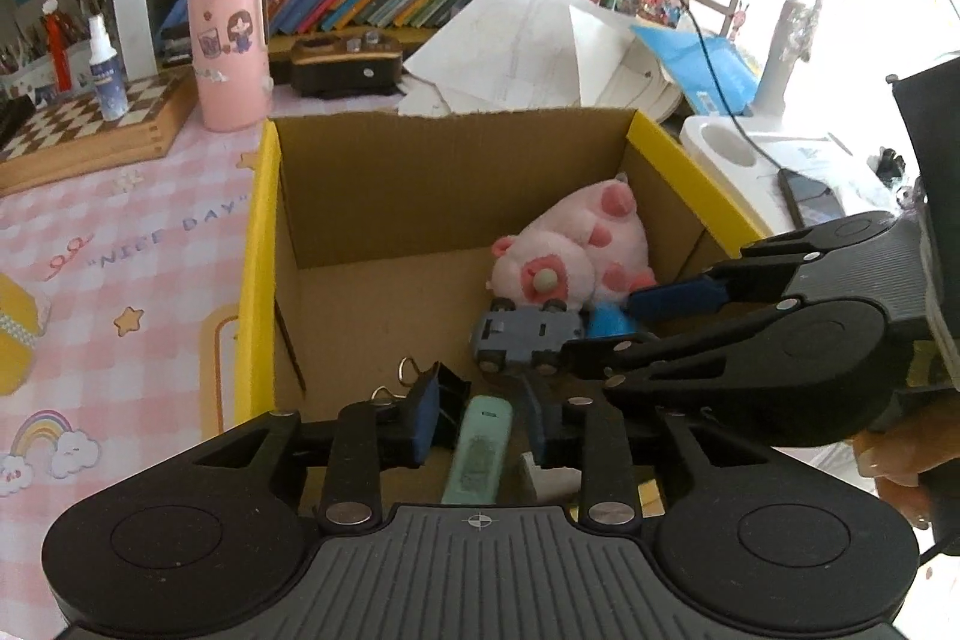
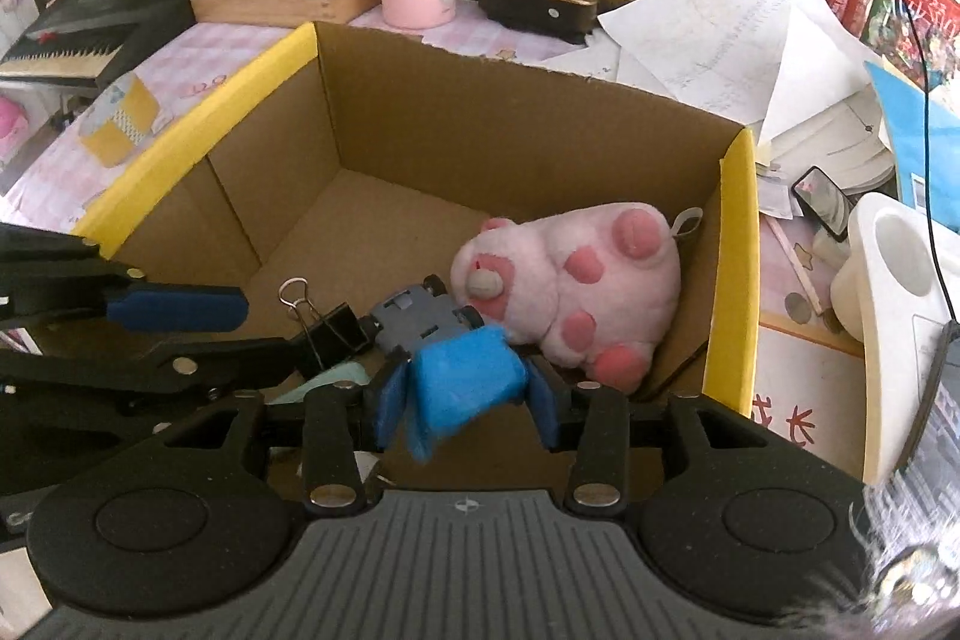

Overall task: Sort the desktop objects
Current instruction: 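Open left gripper to drop the dispenser while right gripper releases the blue block into the box, then withdraw both tools from the box back over the table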

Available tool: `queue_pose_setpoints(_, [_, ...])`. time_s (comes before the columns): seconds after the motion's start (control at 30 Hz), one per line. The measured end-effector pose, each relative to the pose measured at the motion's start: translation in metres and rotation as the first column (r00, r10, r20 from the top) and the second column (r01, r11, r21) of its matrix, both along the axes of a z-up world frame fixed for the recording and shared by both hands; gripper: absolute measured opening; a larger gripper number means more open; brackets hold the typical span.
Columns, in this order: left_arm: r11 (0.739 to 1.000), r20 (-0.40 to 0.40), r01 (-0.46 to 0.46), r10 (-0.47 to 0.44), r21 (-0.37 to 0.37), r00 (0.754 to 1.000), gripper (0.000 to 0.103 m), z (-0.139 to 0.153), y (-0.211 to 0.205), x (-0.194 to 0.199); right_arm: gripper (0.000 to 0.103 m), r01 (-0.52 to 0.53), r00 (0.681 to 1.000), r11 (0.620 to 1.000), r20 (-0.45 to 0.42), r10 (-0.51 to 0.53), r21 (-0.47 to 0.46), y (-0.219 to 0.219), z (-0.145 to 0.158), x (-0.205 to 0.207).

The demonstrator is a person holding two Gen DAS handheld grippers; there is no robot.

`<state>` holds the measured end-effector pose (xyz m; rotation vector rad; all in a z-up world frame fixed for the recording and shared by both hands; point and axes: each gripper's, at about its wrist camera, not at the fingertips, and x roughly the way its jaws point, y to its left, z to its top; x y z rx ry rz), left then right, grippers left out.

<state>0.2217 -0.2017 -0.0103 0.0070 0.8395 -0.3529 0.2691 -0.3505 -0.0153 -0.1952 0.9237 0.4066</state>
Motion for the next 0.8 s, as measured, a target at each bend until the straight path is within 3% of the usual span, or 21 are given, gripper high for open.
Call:
queue_pose_setpoints(0.13, [1.000, 0.049, 0.006, -0.005, -0.026, 0.999, 0.044, 0.014, 0.006, -0.013, 0.046, 0.034, 0.999, 0.999, 0.032, -0.035, 0.023, -0.002, 0.010, -0.009])
queue_pose_setpoints(0.43, [0.999, 0.193, -0.003, 0.011, -0.042, 0.981, 0.058, 0.045, 0.023, -0.049, 0.051, 0.162, 0.971, 0.981, 0.161, -0.177, 0.103, -0.009, 0.045, -0.049])
queue_pose_setpoints(0.53, [0.999, 0.245, -0.023, 0.034, -0.047, 0.969, 0.067, 0.051, 0.035, -0.065, 0.052, 0.221, 0.946, 0.967, 0.213, -0.244, 0.127, -0.010, 0.055, -0.068])
queue_pose_setpoints(0.6, [0.998, 0.263, -0.043, 0.056, -0.055, 0.963, 0.068, 0.053, 0.044, -0.074, 0.058, 0.263, 0.926, 0.954, 0.240, -0.292, 0.147, -0.010, 0.059, -0.081])
queue_pose_setpoints(0.8, [0.992, 0.259, -0.102, 0.117, -0.069, 0.959, 0.071, 0.045, 0.073, -0.096, 0.058, 0.388, 0.853, 0.900, 0.291, -0.433, 0.201, -0.005, 0.060, -0.126])
